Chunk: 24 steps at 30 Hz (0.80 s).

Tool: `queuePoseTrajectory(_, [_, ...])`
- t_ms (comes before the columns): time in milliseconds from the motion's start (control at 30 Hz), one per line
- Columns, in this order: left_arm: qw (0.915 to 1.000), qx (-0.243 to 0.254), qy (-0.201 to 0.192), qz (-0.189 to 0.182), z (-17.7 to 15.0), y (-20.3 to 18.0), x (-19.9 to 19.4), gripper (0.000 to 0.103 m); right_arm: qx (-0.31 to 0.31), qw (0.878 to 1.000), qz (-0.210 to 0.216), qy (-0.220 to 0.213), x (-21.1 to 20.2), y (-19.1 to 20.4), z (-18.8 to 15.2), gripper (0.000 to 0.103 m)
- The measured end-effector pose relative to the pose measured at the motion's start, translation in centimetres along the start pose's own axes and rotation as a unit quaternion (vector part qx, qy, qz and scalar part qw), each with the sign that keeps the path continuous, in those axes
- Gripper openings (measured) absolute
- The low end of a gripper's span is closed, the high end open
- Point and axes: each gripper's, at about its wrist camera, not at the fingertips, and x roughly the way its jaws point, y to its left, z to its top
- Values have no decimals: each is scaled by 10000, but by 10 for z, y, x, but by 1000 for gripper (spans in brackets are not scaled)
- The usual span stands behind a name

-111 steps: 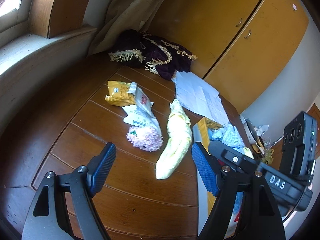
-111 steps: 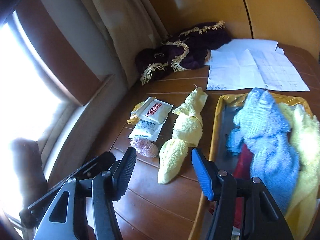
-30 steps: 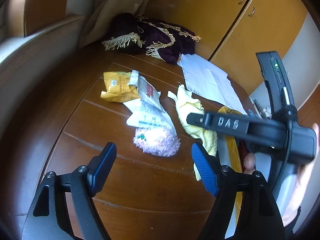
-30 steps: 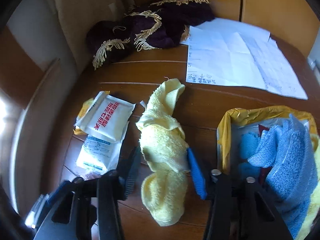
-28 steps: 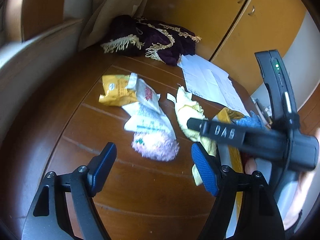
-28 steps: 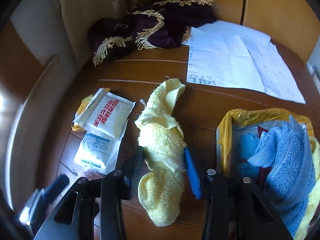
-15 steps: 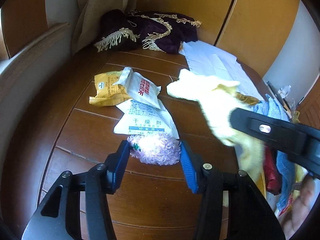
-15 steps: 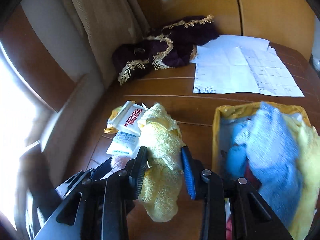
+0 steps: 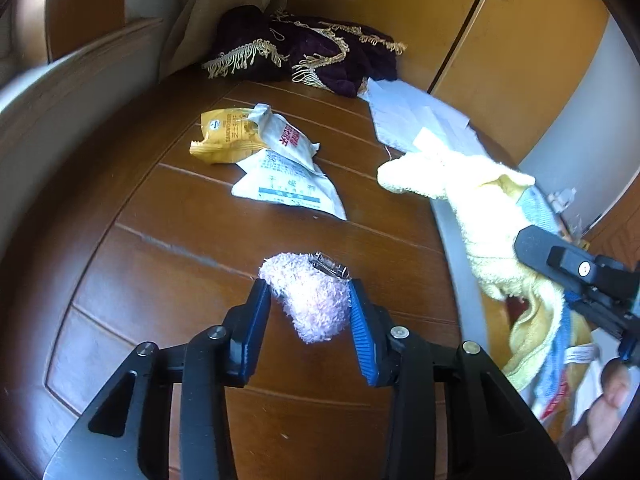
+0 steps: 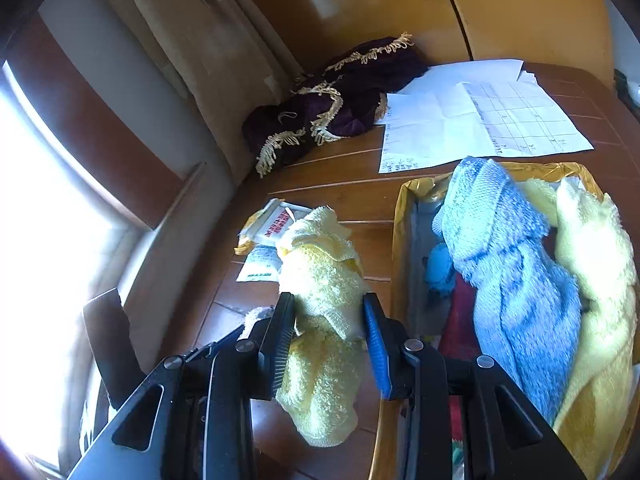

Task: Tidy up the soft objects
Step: 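Carry the yellow towel and pink ball over the tray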

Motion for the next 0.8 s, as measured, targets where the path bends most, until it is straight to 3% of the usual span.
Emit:
queuePoseTrajectory(200, [9975,-392,-57,-588,-1,-5,-25,36,-71,9990,331,-294,-27,-4,-6,35])
queuePoseTrajectory(433, [9911,-321,-137,-1281,6,-39,-57,36,76,9954,569,-772,-73,-25,-6,35])
queuePoseTrajectory(600, [9856,-71,-254,-1673,18,-74,-70,36,92,9924,306,-1187,-112,-45,-2,35])
queuePoseTrajectory(800, [9805,357,-125,-1928,23,-115,-60,36,246,9895,-13,-1423,-126,-75,3,36])
